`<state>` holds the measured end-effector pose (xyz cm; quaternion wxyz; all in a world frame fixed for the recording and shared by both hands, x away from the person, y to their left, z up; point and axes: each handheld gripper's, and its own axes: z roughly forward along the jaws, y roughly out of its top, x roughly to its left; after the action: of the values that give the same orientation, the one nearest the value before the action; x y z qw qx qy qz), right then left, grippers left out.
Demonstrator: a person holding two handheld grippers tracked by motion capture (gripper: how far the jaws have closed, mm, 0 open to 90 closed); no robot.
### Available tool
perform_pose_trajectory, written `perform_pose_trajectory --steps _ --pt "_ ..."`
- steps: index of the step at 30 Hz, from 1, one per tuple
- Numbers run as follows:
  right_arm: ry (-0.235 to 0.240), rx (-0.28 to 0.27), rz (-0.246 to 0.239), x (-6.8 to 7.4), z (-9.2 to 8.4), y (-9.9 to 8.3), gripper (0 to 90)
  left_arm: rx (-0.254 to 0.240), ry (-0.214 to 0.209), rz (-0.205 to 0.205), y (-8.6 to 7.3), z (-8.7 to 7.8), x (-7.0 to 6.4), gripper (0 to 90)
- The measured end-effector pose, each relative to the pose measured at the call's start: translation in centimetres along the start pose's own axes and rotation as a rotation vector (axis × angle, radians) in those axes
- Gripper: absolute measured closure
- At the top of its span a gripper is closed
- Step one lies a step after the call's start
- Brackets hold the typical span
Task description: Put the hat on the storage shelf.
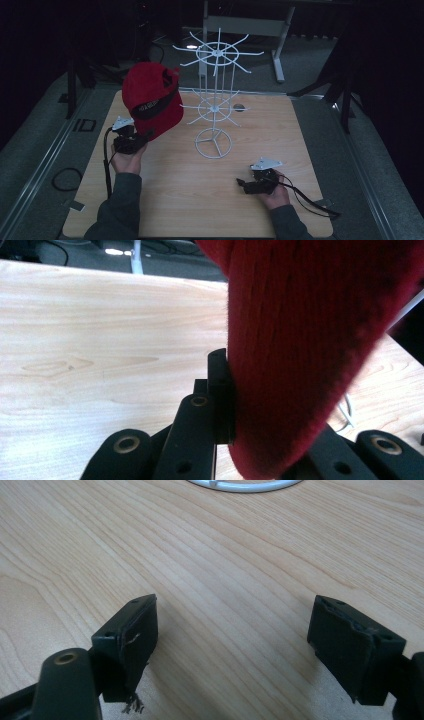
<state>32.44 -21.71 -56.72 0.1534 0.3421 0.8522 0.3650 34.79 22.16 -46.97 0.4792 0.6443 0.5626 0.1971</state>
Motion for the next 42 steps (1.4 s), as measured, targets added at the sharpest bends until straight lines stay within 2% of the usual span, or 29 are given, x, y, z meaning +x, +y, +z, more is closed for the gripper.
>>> perform_pose_trajectory --steps 10,20,42 --pt "0.001 0.003 0.002 0.0 0.0 0.0 20.0 -0.029 0.003 0.017 1.6 -1.1 -0.4 86.0" --pt "-0.001 0.003 0.004 0.1 -0.1 0.0 20.0 -0.062 -0.003 0.015 2.8 -2.2 -0.5 86.0" --pt "-0.003 0.001 0.003 0.1 -0.1 0.0 20.0 -0.111 -0.009 0.029 4.8 -3.9 -1.0 86.0"
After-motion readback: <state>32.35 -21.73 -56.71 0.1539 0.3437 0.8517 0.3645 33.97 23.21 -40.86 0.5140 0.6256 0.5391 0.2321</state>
